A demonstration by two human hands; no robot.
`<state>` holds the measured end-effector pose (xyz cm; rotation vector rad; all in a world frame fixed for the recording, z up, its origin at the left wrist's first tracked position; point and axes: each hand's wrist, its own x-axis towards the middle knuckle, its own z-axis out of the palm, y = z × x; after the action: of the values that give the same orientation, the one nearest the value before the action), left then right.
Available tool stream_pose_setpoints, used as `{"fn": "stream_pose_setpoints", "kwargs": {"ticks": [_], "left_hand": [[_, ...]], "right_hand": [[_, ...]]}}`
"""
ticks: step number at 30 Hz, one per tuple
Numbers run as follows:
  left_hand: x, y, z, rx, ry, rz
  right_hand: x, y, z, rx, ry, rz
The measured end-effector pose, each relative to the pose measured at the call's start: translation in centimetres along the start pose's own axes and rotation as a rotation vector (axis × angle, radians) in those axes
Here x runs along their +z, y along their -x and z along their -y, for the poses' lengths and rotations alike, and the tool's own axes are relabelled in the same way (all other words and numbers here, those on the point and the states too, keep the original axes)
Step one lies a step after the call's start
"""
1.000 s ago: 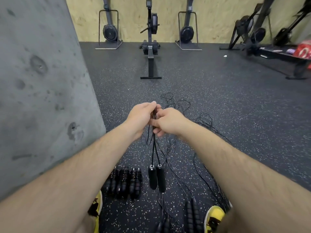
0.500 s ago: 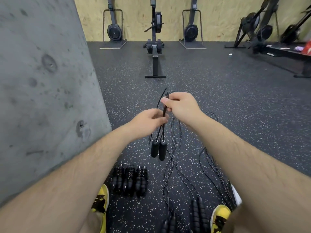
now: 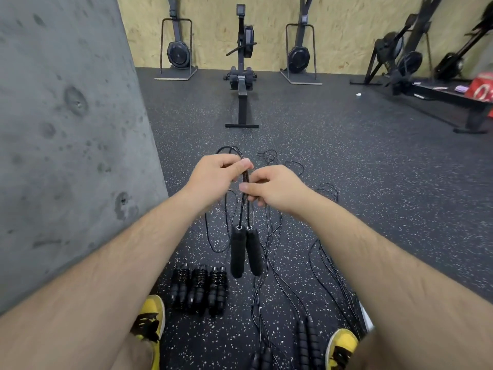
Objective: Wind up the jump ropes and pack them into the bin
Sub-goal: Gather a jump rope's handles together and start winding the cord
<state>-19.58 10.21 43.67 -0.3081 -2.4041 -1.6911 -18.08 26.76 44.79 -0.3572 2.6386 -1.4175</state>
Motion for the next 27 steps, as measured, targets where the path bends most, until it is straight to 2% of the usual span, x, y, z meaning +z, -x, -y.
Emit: {"fn": "stream_pose_setpoints", "kwargs": {"ticks": [5, 12, 17, 22, 27], "left_hand": [[-1.1, 0.5, 0.2, -0.065, -0.006, 0.032], [-0.6, 2.0, 1.1, -0.064, -0.185, 0.257], [0.3, 1.5, 0.8, -0.041, -0.100, 0.130], [1.1, 1.0, -0.3, 0.008, -0.064, 0.072], [0.8, 0.4, -1.5, 0.047, -0.022, 0.029]], "right_hand": [[-0.1, -0.2, 0.7, -0.019, -0.086, -0.106], [-0.4, -1.2, 1.3, -0.066, -0.208, -0.228], [-1.1, -1.2, 0.8, -0.099, -0.290, -0.215], [-2.0, -0.8, 0.0, -0.092, -0.382, -0.172], [-2.6, 0.4, -0.6, -0.056, -0.198, -0.055]]}}
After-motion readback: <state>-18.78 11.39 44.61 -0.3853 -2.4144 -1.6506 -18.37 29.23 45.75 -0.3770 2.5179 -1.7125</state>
